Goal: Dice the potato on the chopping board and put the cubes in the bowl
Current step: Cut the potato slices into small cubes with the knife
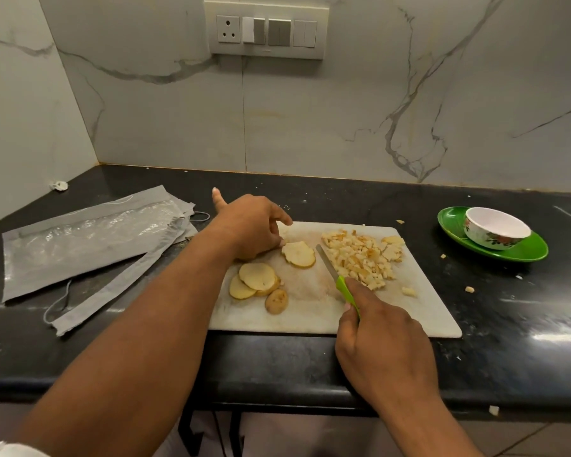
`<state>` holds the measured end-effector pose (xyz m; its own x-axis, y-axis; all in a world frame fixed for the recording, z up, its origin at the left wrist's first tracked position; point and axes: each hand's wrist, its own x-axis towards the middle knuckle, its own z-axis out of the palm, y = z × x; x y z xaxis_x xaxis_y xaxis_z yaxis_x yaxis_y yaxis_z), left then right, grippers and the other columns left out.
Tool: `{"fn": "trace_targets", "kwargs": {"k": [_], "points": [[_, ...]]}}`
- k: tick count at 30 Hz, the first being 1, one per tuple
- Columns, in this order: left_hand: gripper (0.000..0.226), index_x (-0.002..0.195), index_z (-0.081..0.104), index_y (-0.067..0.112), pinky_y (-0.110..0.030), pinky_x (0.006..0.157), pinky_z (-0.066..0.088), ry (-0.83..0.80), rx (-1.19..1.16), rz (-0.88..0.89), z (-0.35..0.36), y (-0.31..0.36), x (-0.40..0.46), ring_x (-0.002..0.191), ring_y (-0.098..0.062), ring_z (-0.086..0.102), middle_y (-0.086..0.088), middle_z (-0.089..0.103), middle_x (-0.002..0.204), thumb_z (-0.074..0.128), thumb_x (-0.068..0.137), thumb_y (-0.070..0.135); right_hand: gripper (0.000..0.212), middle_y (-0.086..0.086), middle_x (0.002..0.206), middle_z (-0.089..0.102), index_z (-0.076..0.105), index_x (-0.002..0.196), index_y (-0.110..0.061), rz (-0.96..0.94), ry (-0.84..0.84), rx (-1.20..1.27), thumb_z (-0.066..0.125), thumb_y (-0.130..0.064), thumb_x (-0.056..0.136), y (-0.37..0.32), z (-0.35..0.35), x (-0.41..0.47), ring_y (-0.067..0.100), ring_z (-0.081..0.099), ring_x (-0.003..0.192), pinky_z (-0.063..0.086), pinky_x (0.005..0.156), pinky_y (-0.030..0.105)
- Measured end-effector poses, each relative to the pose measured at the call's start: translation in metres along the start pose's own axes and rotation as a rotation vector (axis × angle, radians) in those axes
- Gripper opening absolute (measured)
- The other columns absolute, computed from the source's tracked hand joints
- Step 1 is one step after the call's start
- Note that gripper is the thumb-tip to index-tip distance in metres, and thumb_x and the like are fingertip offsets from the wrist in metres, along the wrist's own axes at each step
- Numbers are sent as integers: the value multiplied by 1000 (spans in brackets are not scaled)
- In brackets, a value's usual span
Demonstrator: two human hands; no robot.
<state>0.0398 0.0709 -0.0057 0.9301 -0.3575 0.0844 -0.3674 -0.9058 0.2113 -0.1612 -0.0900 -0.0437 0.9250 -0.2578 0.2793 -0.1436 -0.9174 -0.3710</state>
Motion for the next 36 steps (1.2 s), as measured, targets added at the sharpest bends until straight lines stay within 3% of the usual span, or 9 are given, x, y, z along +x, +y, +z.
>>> {"fn": "trace_targets", "kwargs": {"k": [3, 9, 14, 20, 25, 28, 30, 32, 36], "points": [[40, 136, 59, 50, -79, 113, -14, -30, 27, 24, 2, 4, -1, 139, -15, 48, 23, 69, 114, 67, 99, 39, 50, -10, 106, 67, 32, 153, -37, 4, 14, 20, 31, -39, 103, 1, 1, 0, 9, 49, 82, 40, 73, 30], [52, 142, 54, 49, -75, 114, -17, -73, 16, 16, 4, 13, -1, 144, -22, 42, 12, 66, 127, 52, 103, 15, 50, -12, 102, 64, 29, 153, -37, 1, 18, 18, 30, -40, 104, 1, 1, 1, 7, 47, 80, 40, 73, 29], [59, 146, 46, 48, -73, 118, -11, -14, -78, 18, 10, 14, 5, 136, -21, 50, 14, 68, 114, 57, 101, 14, 50, -13, 99, 63, 29, 153, -37, 6, 22, 21, 31, -41, 103, 2, 1, 0, 8, 47, 79, 41, 73, 29], [62, 151, 39, 50, -74, 119, -8, 46, -182, -1, 14, 19, 10, 133, -19, 54, 18, 72, 108, 68, 99, 29, 50, -15, 87, 49, 26, 154, -38, 12, 9, 17, 30, -41, 104, 0, 1, 0, 8, 46, 78, 36, 70, 28], [33, 134, 62, 43, -77, 116, -11, 63, -69, -9, 4, 11, 3, 135, -19, 53, 16, 69, 124, 61, 102, 41, 51, -16, 88, 52, 28, 154, -38, 11, 15, 5, 30, -43, 103, 0, 1, 1, 6, 49, 78, 37, 69, 28], [61, 139, 60, 41, -81, 109, -15, -89, 64, 18, 2, 11, -9, 138, -17, 50, 17, 68, 128, 68, 86, 69, 50, -13, 97, 59, 26, 154, -37, 3, -2, -12, 28, -42, 104, 0, 1, 3, 7, 49, 79, 39, 70, 29], [75, 143, 58, 38, -82, 109, -14, -138, 99, 26, 4, 13, -14, 138, -19, 50, 15, 68, 128, 68, 79, 76, 50, -9, 103, 62, 23, 155, -35, -5, -26, -36, 27, -40, 105, -1, 2, 7, 10, 50, 81, 40, 71, 31], [77, 142, 60, 37, -83, 111, -11, -136, 88, 23, 5, 15, -16, 136, -19, 52, 15, 69, 126, 68, 77, 77, 51, -5, 111, 63, 21, 155, -34, -13, -46, -62, 27, -36, 105, -3, 3, 13, 14, 47, 81, 37, 71, 32], [75, 139, 61, 40, -80, 113, -11, -118, 38, 7, 3, 17, -18, 147, -22, 39, 13, 55, 147, 72, 74, 75, 53, -5, 124, 62, 21, 156, -32, -96, -65, -82, 28, -35, 104, -8, 9, 19, 15, 57, 94, 37, 72, 31]]}}
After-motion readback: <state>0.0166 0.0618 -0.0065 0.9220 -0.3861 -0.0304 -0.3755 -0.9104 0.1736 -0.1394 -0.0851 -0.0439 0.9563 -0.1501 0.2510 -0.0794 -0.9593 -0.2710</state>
